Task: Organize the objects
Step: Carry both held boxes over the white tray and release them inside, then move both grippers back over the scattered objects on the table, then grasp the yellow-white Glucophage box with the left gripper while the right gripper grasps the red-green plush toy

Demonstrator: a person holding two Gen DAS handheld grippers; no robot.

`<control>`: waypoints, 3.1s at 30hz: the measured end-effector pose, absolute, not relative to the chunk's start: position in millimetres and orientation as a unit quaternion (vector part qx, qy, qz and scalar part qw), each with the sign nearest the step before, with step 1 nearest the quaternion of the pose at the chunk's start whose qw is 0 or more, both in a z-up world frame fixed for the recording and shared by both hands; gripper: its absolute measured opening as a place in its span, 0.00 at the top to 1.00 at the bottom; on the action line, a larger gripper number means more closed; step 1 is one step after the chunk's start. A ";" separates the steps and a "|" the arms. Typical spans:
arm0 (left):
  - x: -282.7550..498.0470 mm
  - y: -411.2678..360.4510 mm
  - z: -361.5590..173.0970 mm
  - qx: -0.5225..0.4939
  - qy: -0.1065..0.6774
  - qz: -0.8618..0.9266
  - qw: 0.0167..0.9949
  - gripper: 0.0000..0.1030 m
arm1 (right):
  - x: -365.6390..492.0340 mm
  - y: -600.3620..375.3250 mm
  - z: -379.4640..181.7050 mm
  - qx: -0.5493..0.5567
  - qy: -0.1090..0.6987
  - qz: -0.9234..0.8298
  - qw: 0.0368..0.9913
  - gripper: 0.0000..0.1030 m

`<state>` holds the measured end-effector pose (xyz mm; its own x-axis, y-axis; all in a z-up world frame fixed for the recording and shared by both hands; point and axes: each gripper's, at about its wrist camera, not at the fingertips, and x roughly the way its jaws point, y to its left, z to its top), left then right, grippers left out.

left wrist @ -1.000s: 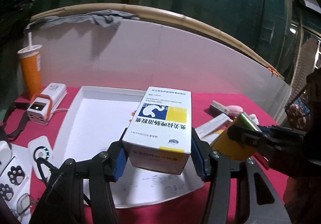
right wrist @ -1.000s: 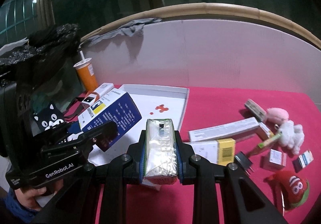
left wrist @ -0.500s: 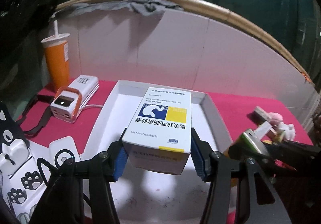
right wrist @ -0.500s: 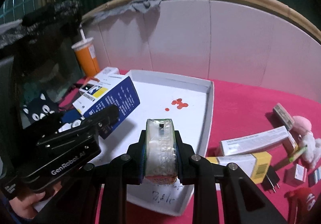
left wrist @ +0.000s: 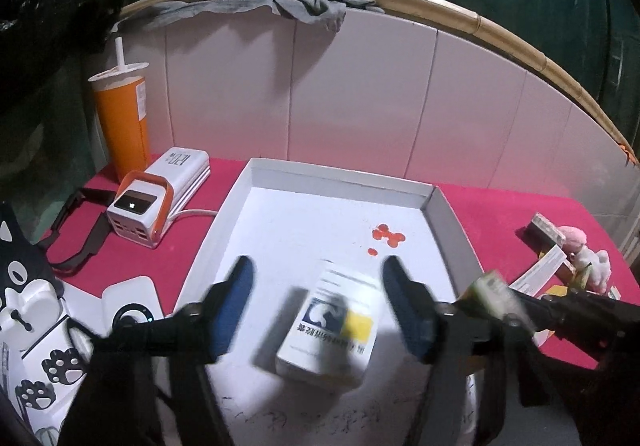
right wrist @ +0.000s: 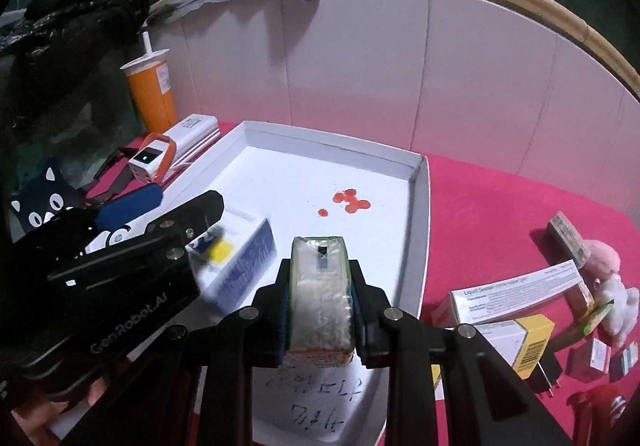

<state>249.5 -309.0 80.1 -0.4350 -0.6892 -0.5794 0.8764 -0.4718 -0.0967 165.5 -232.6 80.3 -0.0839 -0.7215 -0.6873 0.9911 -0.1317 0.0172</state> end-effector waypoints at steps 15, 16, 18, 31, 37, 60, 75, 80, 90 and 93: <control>251.5 -293.9 97.4 0.226 0.182 -0.815 0.501 0.00 | 164.8 -203.2 93.5 0.242 0.230 -0.721 0.607 0.23; 250.7 -292.3 99.0 0.224 0.180 -0.816 0.501 0.00 | 163.4 -200.5 94.7 0.243 0.227 -0.723 0.606 0.23; 250.1 -289.6 101.7 0.220 0.180 -0.819 0.498 0.00 | 158.1 -193.4 98.3 0.243 0.218 -0.728 0.603 0.20; 217.5 -267.2 105.8 0.236 0.163 -0.840 0.461 0.00 | 74.6 -108.6 129.0 0.250 0.119 -0.795 0.539 0.14; 192.3 -248.7 108.3 0.248 0.140 -0.867 0.408 0.00 | 15.8 -52.9 135.1 0.254 0.074 -0.841 0.472 0.12; 46.7 -210.9 37.8 0.496 0.021 -0.853 0.160 0.00 | -90.7 71.4 92.7 0.335 -0.029 -0.861 0.382 0.11; 64.0 -176.9 33.8 0.500 0.115 -0.846 0.144 0.00 | -101.6 68.5 73.8 0.362 -0.038 -0.834 0.414 0.11; 58.3 -168.2 25.3 0.493 0.116 -0.842 0.185 0.00 | -92.2 49.0 71.8 0.348 0.004 -0.822 0.450 0.10; 48.8 -160.9 20.3 0.490 0.119 -0.836 0.215 0.26 | -60.0 5.8 56.8 0.313 0.126 -0.804 0.490 0.10; 50.4 -162.2 21.5 0.486 0.122 -0.837 0.218 0.28 | -58.0 5.0 53.4 0.311 0.129 -0.804 0.490 0.12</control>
<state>50.4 -162.2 21.5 -0.4320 -0.2456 -0.8678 0.4834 -0.8754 0.0071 -58.0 5.0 53.4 -0.3269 -0.7071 -0.6271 0.8677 -0.4875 0.0974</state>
